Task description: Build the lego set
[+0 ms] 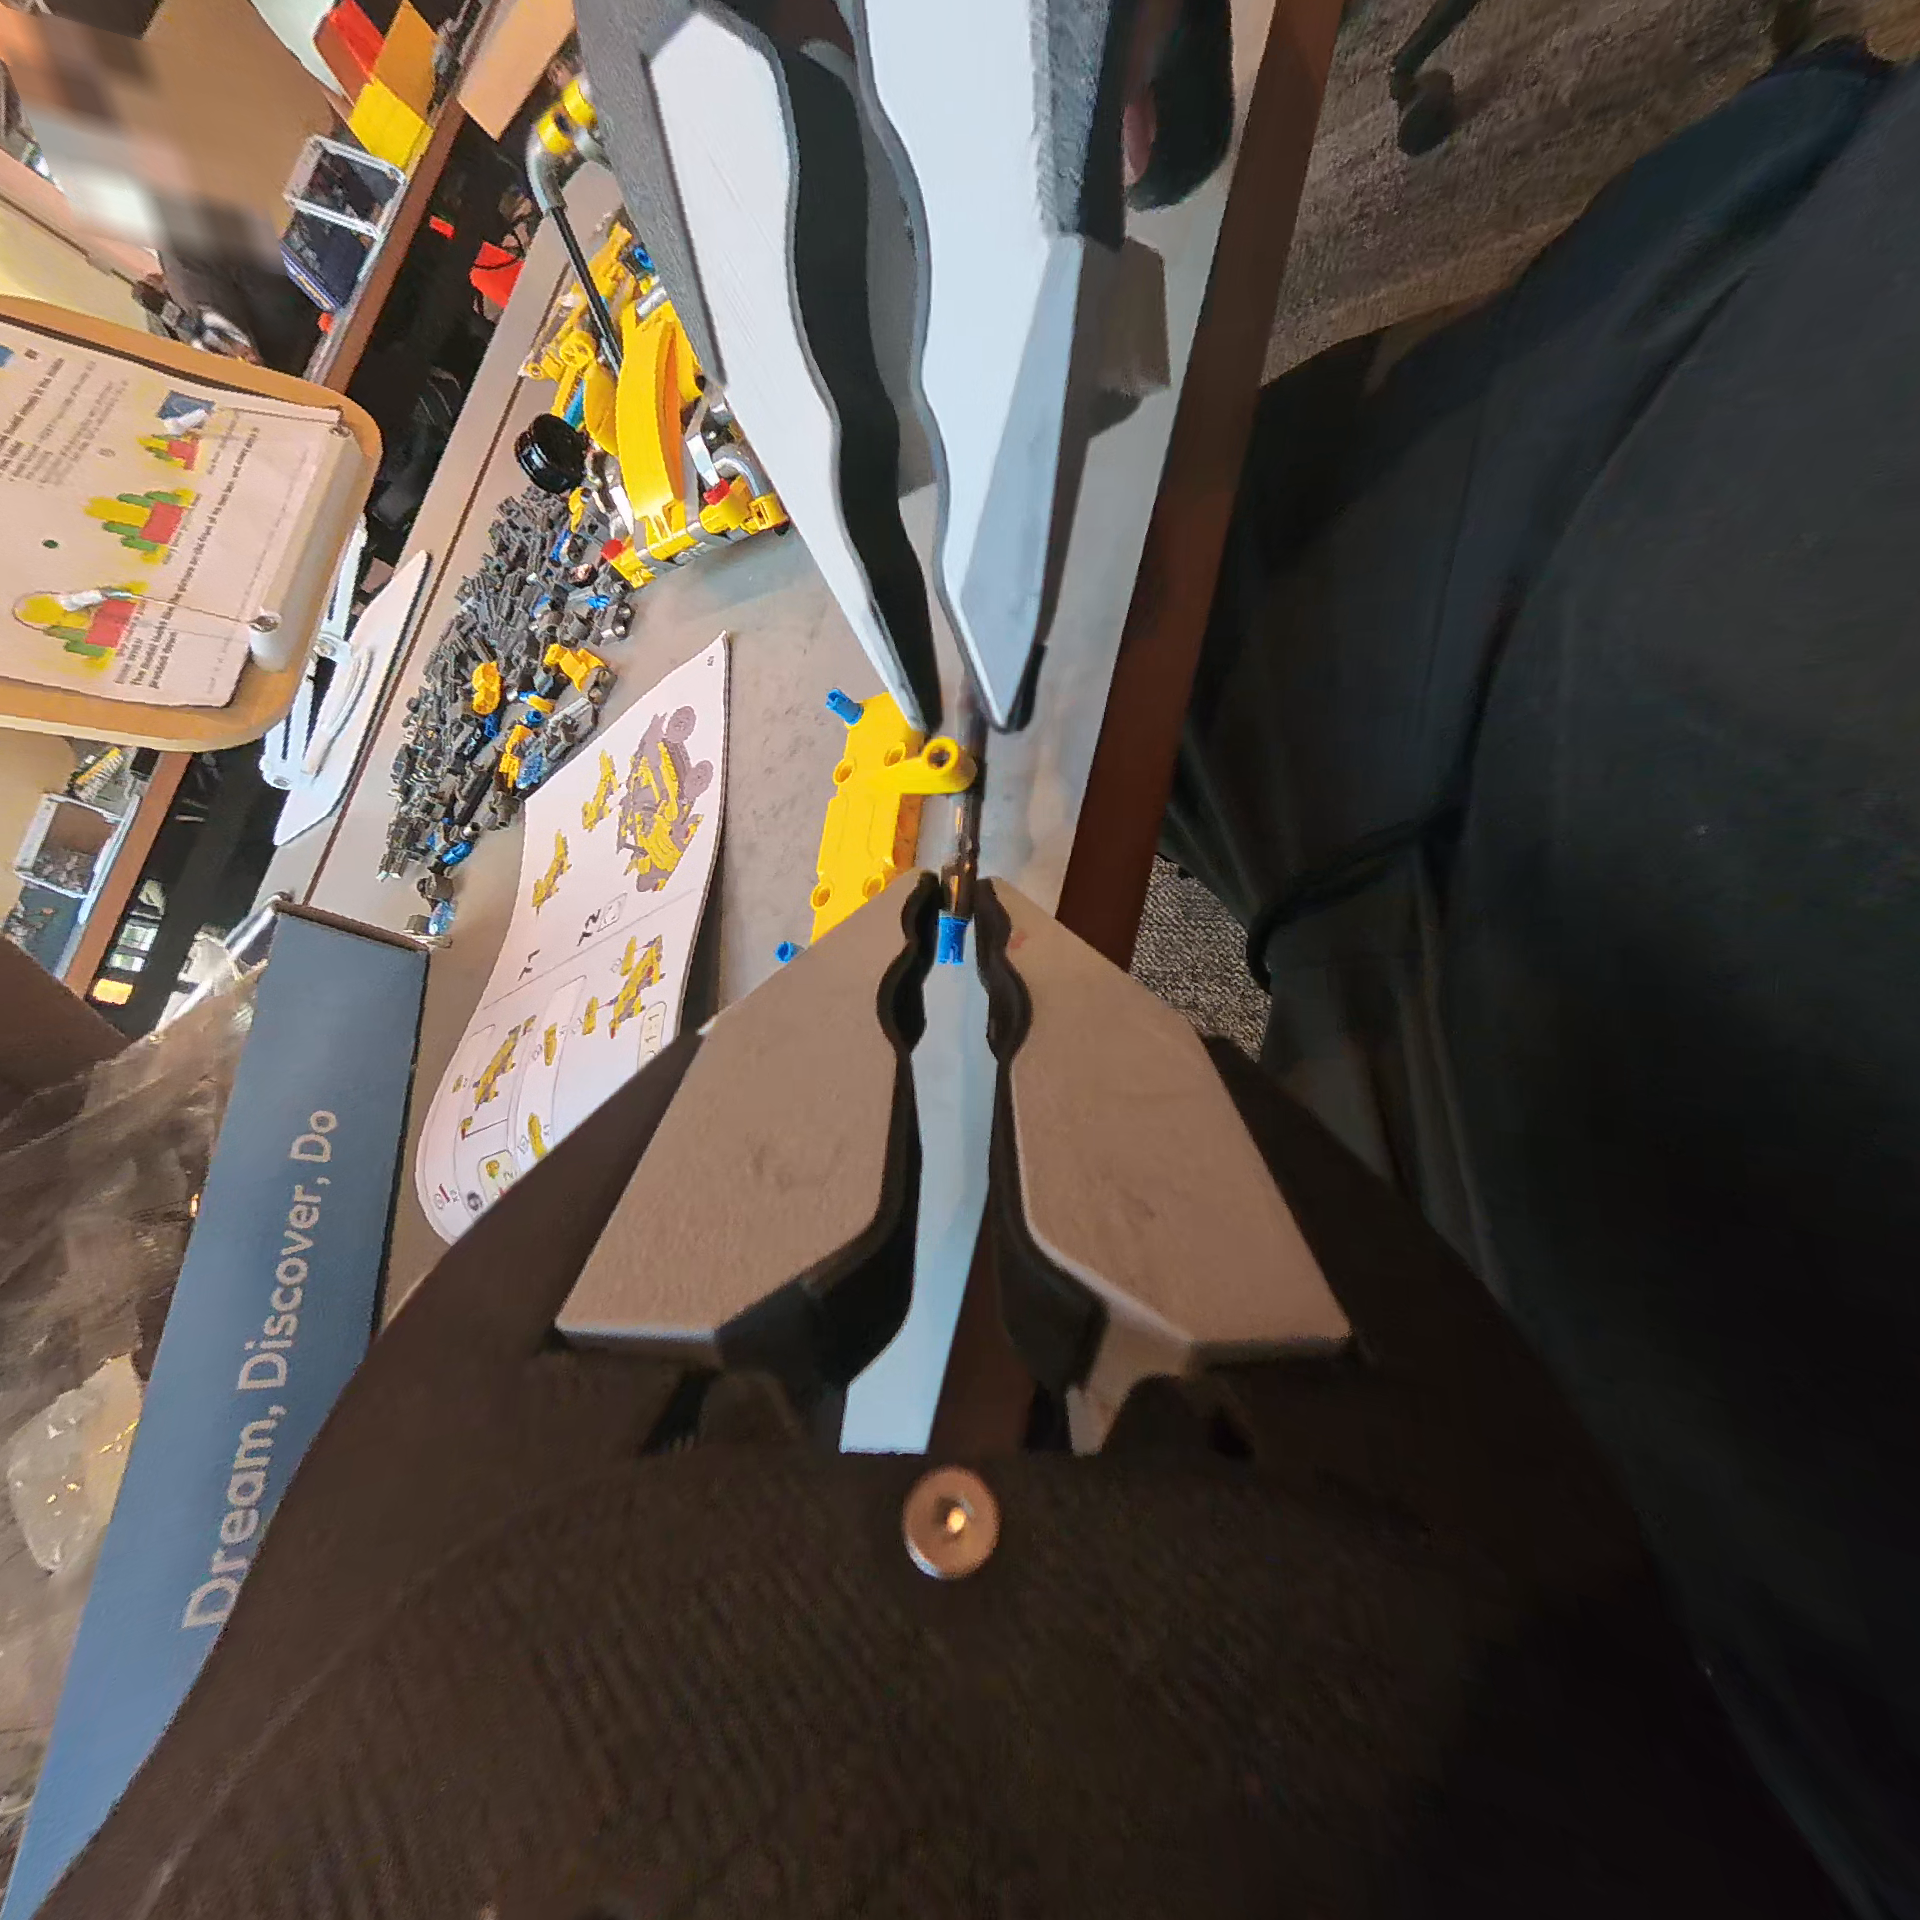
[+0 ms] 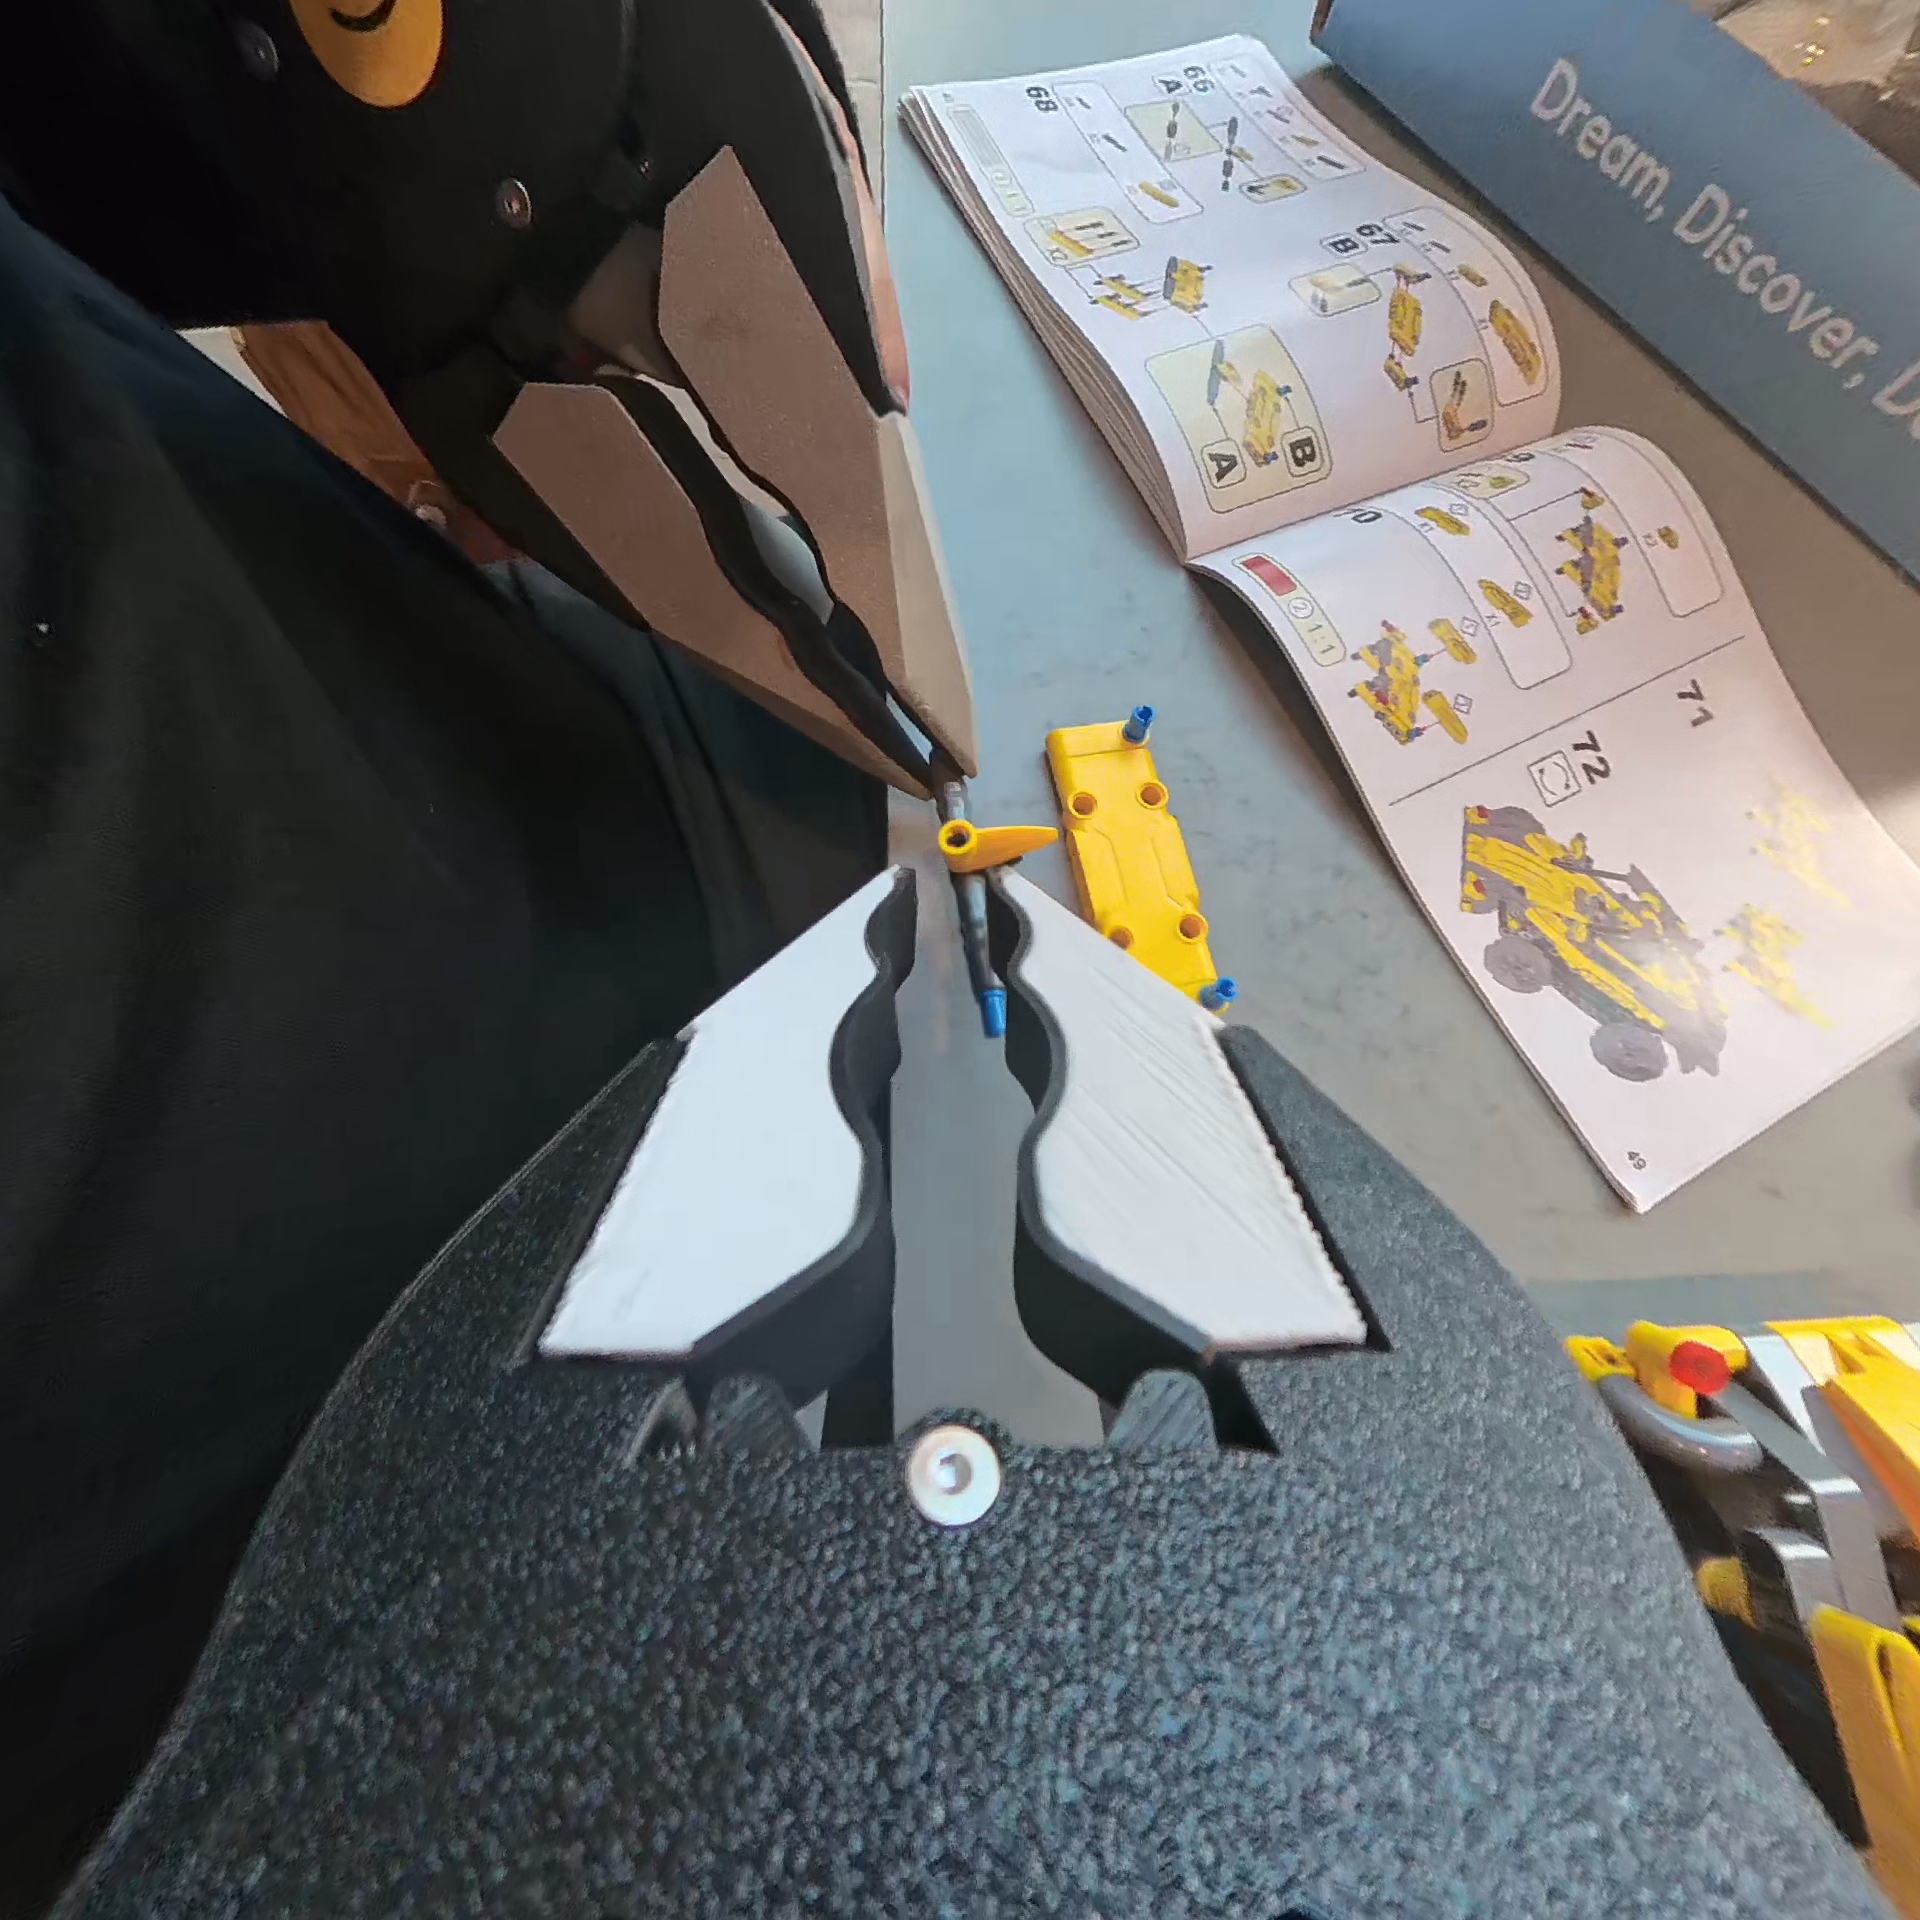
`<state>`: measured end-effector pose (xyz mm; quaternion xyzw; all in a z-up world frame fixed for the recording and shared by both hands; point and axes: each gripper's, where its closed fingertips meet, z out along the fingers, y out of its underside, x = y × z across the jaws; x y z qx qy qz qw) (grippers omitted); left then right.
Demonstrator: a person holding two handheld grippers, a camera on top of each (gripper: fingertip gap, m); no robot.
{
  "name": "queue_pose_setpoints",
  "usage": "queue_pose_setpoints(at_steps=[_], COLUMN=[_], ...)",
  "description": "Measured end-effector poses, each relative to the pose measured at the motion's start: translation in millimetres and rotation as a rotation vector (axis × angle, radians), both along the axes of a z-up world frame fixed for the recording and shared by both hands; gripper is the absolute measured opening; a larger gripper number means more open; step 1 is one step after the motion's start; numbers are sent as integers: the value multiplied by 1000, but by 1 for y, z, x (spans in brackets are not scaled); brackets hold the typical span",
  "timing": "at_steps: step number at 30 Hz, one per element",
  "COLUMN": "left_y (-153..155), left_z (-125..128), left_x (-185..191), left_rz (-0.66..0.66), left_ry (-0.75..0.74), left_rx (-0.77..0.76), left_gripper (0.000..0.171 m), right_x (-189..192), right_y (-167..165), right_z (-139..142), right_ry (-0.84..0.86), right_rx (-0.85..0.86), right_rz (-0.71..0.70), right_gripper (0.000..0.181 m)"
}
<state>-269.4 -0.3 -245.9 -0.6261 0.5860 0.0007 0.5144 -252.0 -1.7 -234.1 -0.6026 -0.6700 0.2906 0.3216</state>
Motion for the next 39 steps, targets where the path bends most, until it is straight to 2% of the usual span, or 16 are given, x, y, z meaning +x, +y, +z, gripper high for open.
queue_pose_setpoints(at_steps=[4, 10, 20, 26, 36, 39], left_y=[-2, -2, -2, -2, -14, -15], left_z=[3, 12, 13, 13, 28, 26], left_x=[1, 1, 1, 2, 13, 14], left_rz=[-7, -12, -12, -17, -62, -70], left_ry=[-2, -37, -44, -39, 61, 68], left_rx=[19, 36, 39, 51, 255, 259], left_gripper=[3, 3, 3, 3, 3, 3], right_x=[-2, -2, 1, 3, 3, 3], right_y=[0, 4, 7, 7, 5, 5], right_z=[-7, 1, 0, -1, 2, 0], right_ry=[-33, 4, 3, 1, 35, 32], right_rx=[36, 45, 34, 44, 82, 81], right_rz=[2, -13, -25, -17, 13, 17], right_gripper=[12, 4, 10, 5, 7, 8])
